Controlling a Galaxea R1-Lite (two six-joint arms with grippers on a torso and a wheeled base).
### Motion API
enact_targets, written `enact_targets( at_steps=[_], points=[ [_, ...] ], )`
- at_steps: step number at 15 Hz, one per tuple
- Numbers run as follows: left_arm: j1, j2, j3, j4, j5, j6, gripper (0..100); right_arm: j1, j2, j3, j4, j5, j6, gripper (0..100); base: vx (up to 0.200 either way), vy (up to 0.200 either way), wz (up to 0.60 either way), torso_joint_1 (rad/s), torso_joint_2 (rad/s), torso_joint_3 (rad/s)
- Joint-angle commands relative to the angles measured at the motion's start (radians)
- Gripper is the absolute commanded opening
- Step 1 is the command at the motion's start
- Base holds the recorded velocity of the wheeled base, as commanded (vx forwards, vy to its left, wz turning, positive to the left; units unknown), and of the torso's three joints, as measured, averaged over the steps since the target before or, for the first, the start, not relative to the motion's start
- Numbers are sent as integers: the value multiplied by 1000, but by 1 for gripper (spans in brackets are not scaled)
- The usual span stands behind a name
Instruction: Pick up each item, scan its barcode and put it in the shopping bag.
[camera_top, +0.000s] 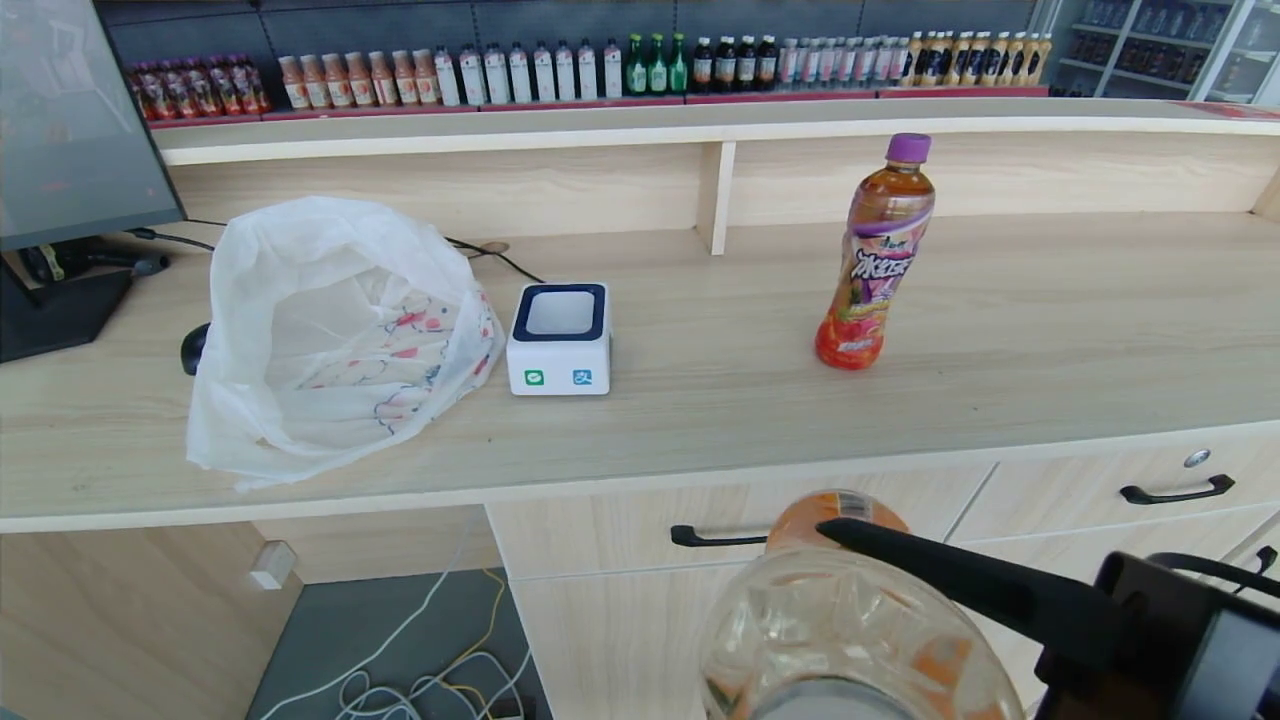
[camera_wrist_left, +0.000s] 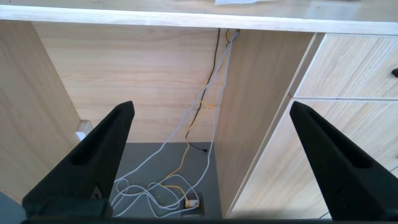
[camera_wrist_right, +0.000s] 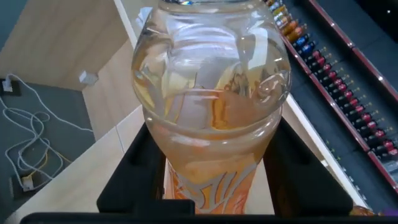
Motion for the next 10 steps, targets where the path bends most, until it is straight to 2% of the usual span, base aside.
enact_targets(
  at_steps=[1, 6, 7, 10],
  points=[
    [0, 0, 0, 0, 0, 0, 100, 1, 11, 0, -29, 2, -51, 0, 0, 0, 0, 0, 0, 0],
    [0, 0, 0, 1, -1, 0, 100, 1, 6, -26, -58, 51, -183, 0, 0, 0, 0, 0, 0, 0],
    [0, 0, 0, 0, 0, 0, 100, 1, 5, -49, -55, 94, -227, 0, 0, 0, 0, 0, 0, 0],
    [0, 0, 0, 0, 0, 0, 100, 5, 16, -28, -58, 111, -237, 0, 0, 0, 0, 0, 0, 0]
  ],
)
